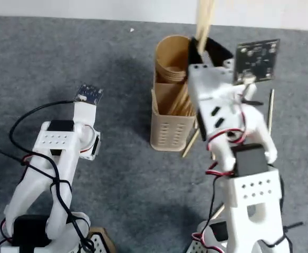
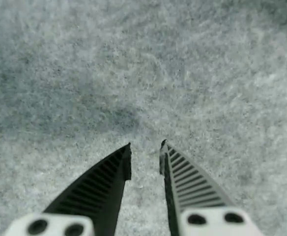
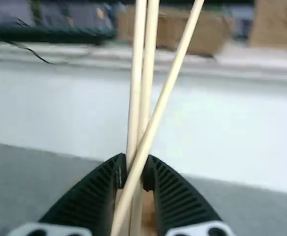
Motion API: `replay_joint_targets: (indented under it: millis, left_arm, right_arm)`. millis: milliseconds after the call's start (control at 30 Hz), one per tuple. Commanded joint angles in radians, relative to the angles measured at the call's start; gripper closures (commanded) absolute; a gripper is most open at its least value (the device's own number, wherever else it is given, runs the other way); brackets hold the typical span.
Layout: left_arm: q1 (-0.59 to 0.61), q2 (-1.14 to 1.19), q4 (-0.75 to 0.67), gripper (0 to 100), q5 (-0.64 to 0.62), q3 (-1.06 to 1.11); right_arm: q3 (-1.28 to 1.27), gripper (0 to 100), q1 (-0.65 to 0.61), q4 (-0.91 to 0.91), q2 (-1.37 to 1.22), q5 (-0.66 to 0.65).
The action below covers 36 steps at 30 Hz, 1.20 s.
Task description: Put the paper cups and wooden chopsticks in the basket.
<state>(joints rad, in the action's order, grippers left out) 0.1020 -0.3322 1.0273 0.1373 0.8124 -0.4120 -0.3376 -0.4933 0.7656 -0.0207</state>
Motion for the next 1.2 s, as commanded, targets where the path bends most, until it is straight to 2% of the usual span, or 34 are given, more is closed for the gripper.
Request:
replay_joint_targets:
  millis: [0,133,433,567,667,733,867,1000,1167]
  left_arm:
    - [-0.013,-0.022,-0.014,88,-0.003,-0.002]
    - [-0.013,-0.022,-0.015,88,-0.003,0.012]
    - [-0.013,-0.022,-0.051,88,-0.003,0.018]
    - [-0.013,-0.022,-0.051,88,-0.003,0.018]
    - [-0.015,-0.022,-0.048,88,-0.003,0.018]
    - [-0.015,-0.022,-0.046,88,-0.003,0.018]
    - [-0.015,-0.022,-0.046,88,-0.003,0.019]
    - [-0.015,-0.022,-0.046,88,-0.003,0.019]
    - [-0.015,-0.022,-0.044,88,-0.003,0.019]
  right_arm:
    - [-0.058,99.3,-0.068,0.163,-0.004,0.068]
    - [-0.245,99.3,-0.09,0.318,-0.004,0.089]
    - [-0.625,99.3,-0.087,0.55,0.053,-0.008]
    - [-0.707,98.1,-0.087,0.559,0.163,-0.008]
    - [-0.731,89.9,-0.085,0.558,0.234,-0.008]
    - [-0.733,88.2,-0.085,0.556,0.269,-0.008]
    - [-0.717,88.2,-0.085,0.432,0.328,-0.106]
    - [-0.559,88.2,-0.081,0.248,0.387,-0.14]
    - [-0.285,88.2,0.094,-0.145,0.387,-0.141]
